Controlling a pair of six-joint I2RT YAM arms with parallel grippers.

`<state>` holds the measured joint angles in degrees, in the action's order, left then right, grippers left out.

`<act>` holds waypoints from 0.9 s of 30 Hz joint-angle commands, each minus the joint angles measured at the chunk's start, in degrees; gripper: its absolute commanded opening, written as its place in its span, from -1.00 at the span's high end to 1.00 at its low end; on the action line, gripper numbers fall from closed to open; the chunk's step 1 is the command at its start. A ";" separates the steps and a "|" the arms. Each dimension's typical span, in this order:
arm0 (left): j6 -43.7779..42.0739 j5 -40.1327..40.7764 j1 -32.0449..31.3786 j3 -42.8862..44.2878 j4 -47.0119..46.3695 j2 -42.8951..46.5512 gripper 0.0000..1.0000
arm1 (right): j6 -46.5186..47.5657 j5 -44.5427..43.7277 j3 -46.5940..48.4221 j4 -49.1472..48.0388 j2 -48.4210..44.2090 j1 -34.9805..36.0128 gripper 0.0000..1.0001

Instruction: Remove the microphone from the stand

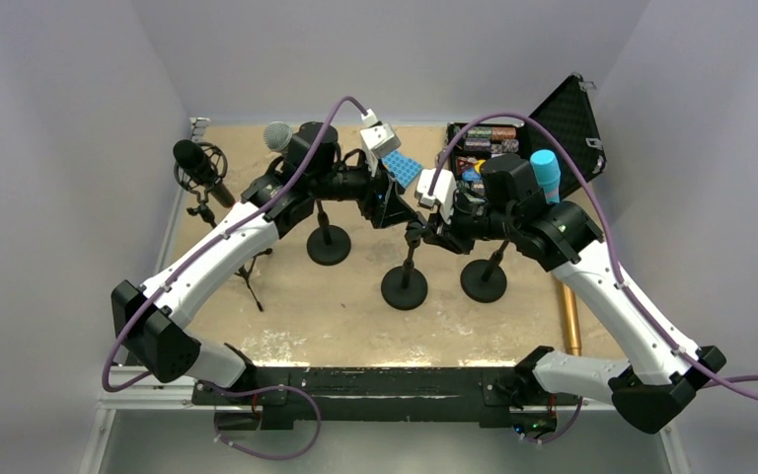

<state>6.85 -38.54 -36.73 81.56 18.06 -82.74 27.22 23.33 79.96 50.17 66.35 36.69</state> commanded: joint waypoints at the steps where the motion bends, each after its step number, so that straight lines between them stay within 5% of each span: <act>1: -4.02 1.23 0.12 -1.64 0.39 0.25 -0.47 | -0.44 -0.73 -1.50 1.84 0.48 0.27 0.68; 12: -9.40 2.02 -0.01 -12.44 -0.13 3.17 -0.40 | -1.91 0.15 -0.42 5.58 2.77 0.27 0.72; 19: -10.27 1.11 -0.57 -17.17 -3.60 3.33 -0.35 | -0.61 -1.42 5.25 11.71 5.47 0.36 0.98; 27: -8.35 -0.61 -1.32 -18.91 -8.53 1.17 -0.31 | 1.35 -6.31 15.82 21.93 11.43 2.13 1.00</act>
<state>0.95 -39.00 -37.17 67.48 -0.27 -76.99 27.05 21.30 92.40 62.43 76.14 37.47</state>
